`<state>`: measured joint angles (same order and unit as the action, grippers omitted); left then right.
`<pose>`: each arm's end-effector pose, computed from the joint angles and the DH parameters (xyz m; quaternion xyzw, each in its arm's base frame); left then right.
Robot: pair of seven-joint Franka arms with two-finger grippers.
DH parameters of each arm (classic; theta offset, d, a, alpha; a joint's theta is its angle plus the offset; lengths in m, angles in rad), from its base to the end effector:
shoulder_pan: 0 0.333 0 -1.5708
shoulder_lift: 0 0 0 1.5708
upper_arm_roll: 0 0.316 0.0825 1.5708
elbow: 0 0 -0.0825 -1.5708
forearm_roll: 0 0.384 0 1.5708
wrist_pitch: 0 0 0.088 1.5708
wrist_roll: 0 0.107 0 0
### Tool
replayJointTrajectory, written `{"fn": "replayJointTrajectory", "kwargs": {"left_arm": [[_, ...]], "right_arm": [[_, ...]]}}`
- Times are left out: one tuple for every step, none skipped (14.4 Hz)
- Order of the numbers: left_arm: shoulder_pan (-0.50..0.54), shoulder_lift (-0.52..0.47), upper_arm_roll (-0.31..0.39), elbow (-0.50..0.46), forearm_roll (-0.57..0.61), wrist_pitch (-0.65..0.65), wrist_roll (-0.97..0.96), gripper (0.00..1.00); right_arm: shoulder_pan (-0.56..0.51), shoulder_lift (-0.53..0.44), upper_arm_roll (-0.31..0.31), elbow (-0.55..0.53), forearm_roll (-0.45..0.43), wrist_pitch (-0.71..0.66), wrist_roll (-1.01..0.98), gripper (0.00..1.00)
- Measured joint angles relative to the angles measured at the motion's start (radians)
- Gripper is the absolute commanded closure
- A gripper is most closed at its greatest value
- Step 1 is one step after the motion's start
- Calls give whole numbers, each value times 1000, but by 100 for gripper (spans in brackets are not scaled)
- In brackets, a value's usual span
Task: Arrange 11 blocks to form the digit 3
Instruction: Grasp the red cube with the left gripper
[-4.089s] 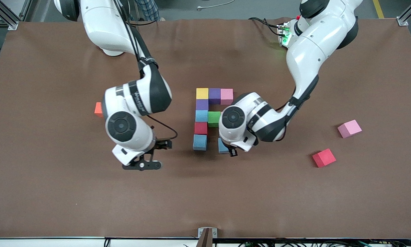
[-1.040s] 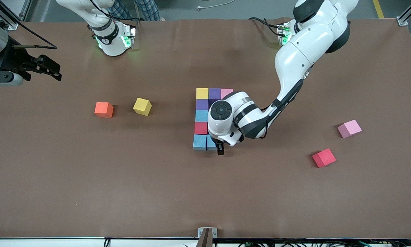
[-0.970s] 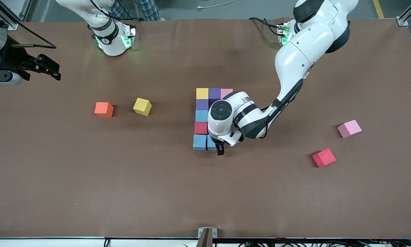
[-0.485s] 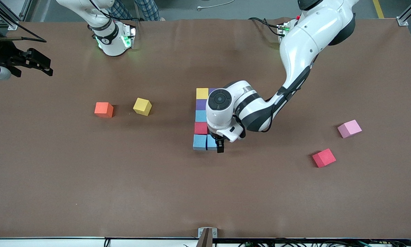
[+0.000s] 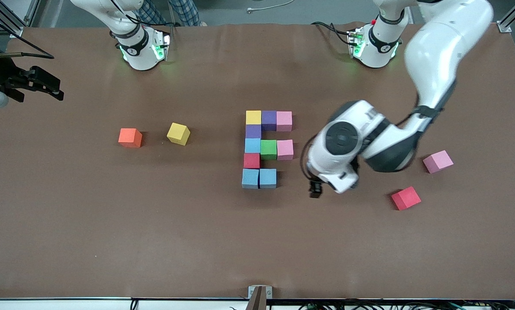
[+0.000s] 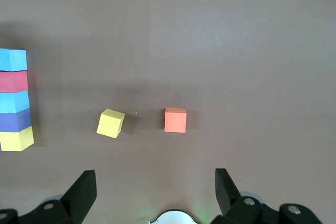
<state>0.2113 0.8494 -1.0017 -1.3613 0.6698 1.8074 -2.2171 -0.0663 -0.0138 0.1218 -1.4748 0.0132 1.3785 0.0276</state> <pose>0.6374 -0.3196 0.3602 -0.7589 -0.6507 0.0220 0.0112 0.5288 0.0315 0.6603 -0.9990 -0.0149 0.0415 0.0040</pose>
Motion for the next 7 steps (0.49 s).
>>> {"fn": "replayJointTrajectory", "kwargs": {"left_arm": [[73, -5, -37, -46, 28, -1, 54, 0], [138, -9, -71, -94, 61, -1, 102, 0], [195, -11, -98, -141, 93, 0, 151, 1], [247, -12, -117, -182, 117, 1, 210, 1], [291, -13, -124, -212, 133, 2, 281, 1], [334, -13, -125, -233, 138, 4, 369, 1], [378, -13, -124, -246, 140, 6, 470, 1]], "right_arm": [[0, 0, 1, 0, 0, -2, -2, 0], [0, 0, 3, 0, 0, -4, -2, 0], [0, 0, 5, 0, 0, -7, -3, 0], [0, 0, 6, 1, 0, -17, -3, 0], [0, 0, 7, 2, 0, -34, -3, 0], [0, 0, 8, 3, 0, -46, -3, 0], [0, 0, 7, 3, 0, -50, -3, 0]]}}
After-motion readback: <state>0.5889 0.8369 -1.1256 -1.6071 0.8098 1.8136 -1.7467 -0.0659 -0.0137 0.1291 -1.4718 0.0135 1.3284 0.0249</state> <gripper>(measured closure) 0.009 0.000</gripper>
